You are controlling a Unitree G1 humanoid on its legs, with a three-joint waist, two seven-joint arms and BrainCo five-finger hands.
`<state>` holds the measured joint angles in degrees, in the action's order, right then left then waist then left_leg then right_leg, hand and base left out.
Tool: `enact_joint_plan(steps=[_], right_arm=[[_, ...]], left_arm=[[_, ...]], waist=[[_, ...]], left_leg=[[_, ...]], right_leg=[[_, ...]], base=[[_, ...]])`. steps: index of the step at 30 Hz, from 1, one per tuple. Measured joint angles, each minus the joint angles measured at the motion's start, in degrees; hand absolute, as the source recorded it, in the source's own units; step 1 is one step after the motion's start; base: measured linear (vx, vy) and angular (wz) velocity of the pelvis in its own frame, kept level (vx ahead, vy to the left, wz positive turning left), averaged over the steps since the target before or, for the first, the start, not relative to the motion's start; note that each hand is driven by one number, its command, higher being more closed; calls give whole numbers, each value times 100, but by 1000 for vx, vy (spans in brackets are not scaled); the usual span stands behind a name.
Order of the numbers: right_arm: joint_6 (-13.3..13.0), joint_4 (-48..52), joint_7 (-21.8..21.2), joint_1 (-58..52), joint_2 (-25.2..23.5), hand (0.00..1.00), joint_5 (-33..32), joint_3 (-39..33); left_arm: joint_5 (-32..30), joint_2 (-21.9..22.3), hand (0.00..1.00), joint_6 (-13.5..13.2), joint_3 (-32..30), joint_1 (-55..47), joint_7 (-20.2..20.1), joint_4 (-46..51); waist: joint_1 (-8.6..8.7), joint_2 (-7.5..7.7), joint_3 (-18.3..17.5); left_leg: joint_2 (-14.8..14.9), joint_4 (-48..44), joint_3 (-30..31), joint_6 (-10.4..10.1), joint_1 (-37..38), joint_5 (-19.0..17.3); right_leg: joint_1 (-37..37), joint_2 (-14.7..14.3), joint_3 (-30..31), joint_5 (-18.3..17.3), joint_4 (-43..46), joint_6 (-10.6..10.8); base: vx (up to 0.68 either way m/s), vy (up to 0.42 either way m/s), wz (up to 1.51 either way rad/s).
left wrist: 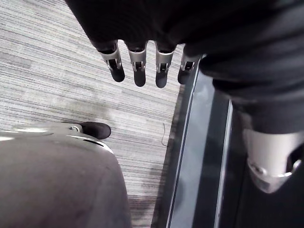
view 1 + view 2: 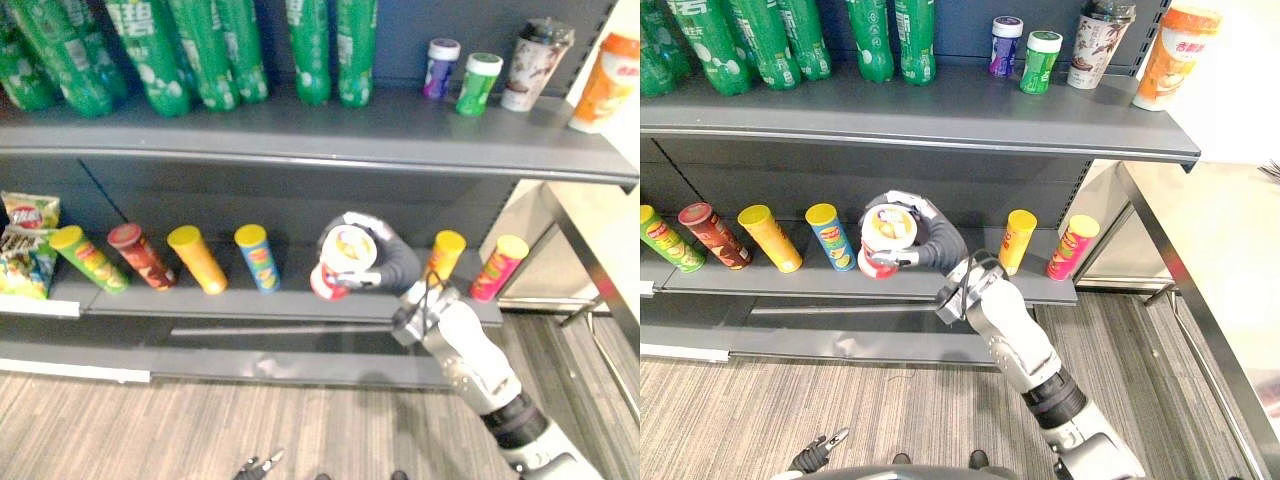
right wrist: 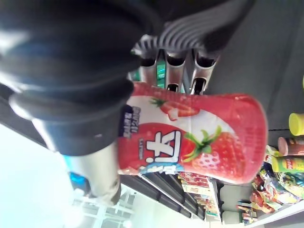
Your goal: Put the gum and the chips on the shelf.
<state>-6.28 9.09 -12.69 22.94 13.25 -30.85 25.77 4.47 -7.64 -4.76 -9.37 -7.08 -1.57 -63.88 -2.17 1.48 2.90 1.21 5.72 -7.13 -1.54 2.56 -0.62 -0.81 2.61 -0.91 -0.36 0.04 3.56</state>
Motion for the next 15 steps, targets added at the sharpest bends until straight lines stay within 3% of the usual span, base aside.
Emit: enact_joint_plan(steps=[7,15], right_arm=[[-1,-147,359,1056,320,100,-113,-86],[-2,-972,797,2167,946,100,-110,-1018]], left_arm=[[209,5,0,42,-10,-27,32,6],[210,3,0,54,-12,-46,22,15]], waist=[[-20,5,-4],[-32,20,-21]], left_leg=[[76,4,-7,-6,0,83],[102,8,-21,-14,-20,119]], right_leg=[[4,-82,-8,40,-13,-61],[13,-113,17,121,-115,-89]], base=[[-5,-20,0],[-2,-4,-2]])
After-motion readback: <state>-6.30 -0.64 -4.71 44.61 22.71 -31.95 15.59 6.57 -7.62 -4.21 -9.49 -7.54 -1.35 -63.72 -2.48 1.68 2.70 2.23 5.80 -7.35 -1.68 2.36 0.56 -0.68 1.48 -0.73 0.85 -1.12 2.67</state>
